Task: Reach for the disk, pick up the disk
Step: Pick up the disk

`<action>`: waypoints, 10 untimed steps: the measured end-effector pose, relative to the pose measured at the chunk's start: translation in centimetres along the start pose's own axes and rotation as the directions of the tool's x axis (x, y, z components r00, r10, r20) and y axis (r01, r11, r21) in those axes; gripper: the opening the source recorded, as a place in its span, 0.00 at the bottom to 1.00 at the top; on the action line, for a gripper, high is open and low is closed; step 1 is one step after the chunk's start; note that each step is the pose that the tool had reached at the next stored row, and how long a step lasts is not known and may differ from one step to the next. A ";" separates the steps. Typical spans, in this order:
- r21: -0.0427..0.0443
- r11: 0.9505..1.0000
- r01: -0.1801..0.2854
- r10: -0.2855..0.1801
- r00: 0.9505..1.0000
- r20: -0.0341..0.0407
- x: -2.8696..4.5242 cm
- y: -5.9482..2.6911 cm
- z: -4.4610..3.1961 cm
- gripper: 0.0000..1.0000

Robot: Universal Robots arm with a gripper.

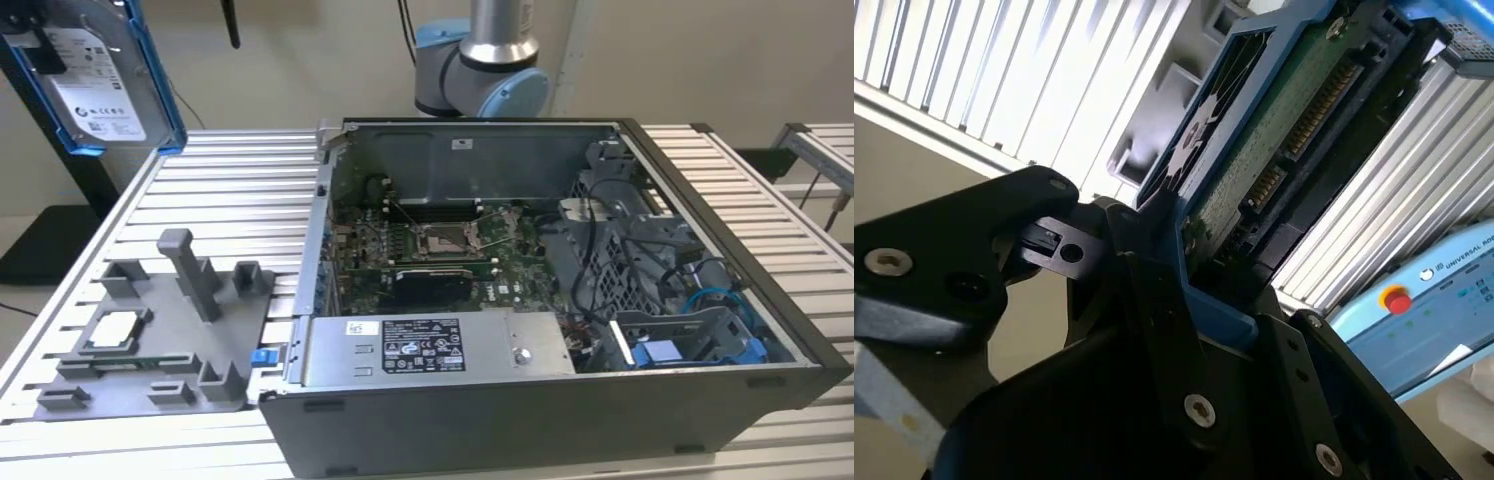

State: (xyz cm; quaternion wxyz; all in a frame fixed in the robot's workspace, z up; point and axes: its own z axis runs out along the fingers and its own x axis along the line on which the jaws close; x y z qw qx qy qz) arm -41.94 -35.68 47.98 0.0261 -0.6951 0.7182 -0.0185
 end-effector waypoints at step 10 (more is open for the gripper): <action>0.000 1.000 0.000 0.000 1.000 0.000 -0.06 -1.74 0.11 0.00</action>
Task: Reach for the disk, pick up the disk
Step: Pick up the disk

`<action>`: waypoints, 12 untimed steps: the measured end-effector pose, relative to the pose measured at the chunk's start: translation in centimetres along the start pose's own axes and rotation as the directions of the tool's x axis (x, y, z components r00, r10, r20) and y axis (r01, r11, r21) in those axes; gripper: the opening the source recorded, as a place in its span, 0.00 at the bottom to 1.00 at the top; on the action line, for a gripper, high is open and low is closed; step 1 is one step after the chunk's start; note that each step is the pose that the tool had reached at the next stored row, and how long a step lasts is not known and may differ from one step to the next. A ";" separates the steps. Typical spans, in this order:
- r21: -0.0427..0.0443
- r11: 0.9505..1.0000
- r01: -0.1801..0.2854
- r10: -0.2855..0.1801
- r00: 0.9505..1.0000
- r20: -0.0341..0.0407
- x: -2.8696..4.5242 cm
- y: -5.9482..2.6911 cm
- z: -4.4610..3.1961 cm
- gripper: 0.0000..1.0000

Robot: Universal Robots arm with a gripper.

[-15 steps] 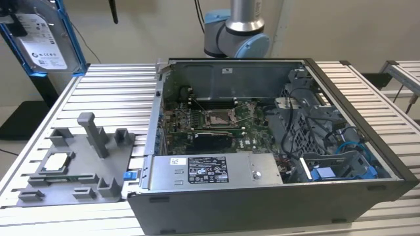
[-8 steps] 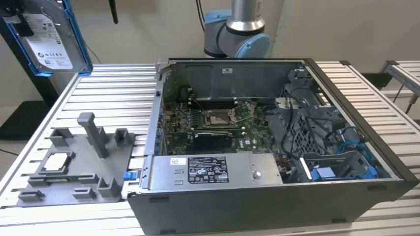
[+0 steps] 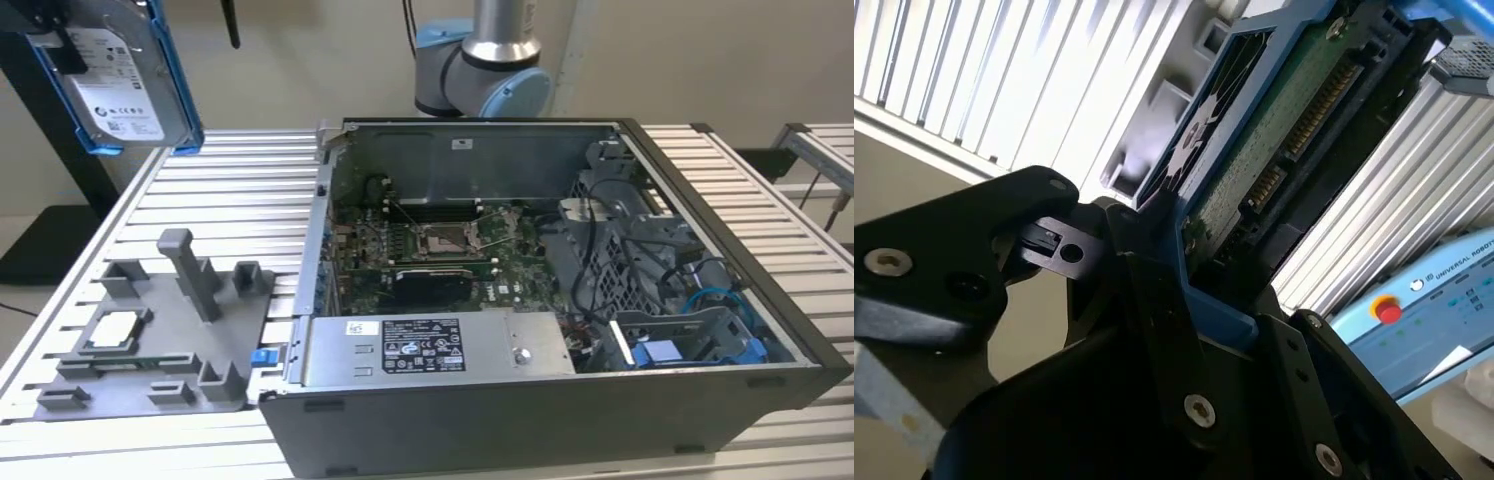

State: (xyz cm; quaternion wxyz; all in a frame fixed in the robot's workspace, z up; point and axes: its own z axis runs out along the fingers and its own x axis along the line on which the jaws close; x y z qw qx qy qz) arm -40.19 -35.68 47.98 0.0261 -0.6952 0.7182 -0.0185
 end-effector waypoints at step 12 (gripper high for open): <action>0.000 1.000 0.000 0.000 1.000 0.000 -0.07 -2.18 0.14 0.00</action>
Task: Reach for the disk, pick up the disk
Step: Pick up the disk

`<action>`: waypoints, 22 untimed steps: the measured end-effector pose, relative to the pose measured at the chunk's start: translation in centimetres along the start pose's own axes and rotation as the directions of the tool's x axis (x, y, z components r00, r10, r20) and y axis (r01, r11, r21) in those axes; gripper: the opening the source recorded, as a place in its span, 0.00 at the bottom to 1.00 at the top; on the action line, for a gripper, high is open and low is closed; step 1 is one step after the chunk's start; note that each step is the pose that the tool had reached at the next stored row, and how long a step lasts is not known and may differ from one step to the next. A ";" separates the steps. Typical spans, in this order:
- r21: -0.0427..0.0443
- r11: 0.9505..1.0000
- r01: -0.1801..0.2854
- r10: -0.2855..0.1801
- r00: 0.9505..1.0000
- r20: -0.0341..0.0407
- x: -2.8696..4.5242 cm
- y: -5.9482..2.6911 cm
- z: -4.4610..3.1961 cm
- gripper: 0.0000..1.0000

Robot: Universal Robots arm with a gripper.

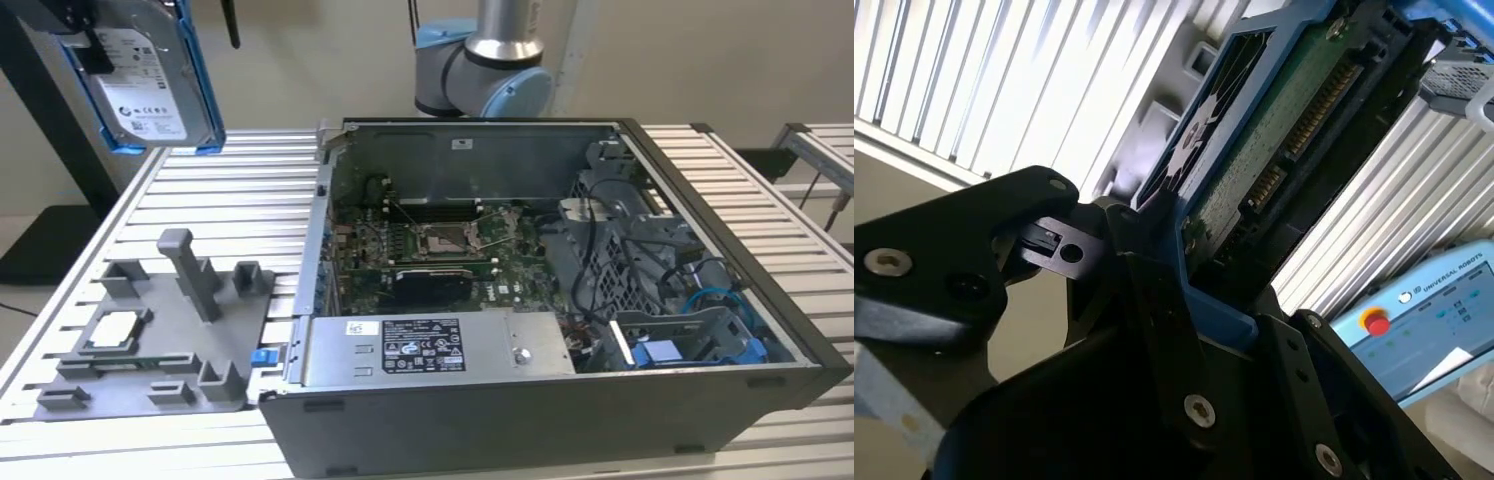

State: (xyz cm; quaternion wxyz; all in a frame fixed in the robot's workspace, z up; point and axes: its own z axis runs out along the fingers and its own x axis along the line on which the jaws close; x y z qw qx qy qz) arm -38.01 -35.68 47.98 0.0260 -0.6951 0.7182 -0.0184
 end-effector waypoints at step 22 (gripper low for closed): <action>0.000 1.000 0.000 0.000 1.000 0.000 -0.15 -4.70 0.30 0.00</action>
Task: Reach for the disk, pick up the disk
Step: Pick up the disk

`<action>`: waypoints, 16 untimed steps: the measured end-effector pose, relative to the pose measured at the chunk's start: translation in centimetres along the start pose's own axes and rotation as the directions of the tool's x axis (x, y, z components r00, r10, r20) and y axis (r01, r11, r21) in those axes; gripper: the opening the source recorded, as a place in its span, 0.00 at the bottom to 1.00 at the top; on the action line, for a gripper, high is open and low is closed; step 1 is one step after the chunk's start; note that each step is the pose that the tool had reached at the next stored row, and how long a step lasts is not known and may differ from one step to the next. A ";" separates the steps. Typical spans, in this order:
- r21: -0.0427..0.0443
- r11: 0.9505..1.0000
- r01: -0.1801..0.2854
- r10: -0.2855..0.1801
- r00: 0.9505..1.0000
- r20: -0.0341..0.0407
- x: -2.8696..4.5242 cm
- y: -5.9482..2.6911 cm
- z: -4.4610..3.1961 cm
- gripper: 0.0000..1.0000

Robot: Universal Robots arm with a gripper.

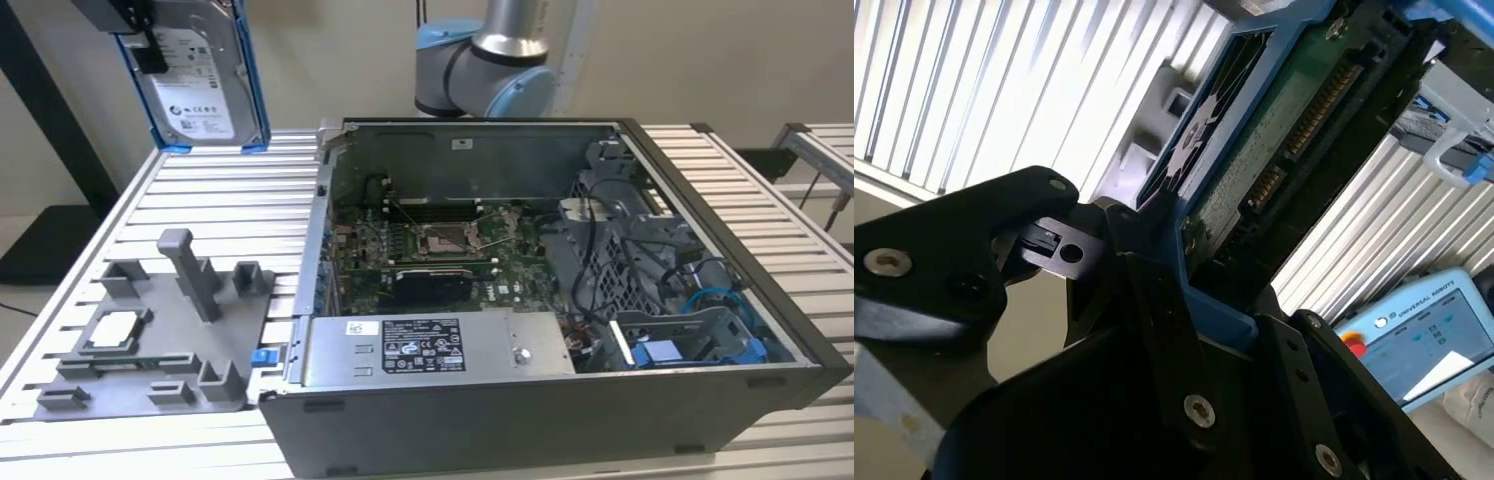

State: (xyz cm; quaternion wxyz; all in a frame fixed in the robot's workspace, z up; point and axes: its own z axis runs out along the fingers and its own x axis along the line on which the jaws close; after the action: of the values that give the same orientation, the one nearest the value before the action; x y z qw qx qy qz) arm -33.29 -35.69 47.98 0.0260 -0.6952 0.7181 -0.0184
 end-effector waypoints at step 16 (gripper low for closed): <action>-0.001 1.000 0.000 0.000 1.000 0.000 -0.11 -4.58 0.29 0.00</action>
State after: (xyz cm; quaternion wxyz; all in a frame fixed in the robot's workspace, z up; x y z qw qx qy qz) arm -28.71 -35.72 47.98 0.0258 -0.6952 0.7182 -0.0182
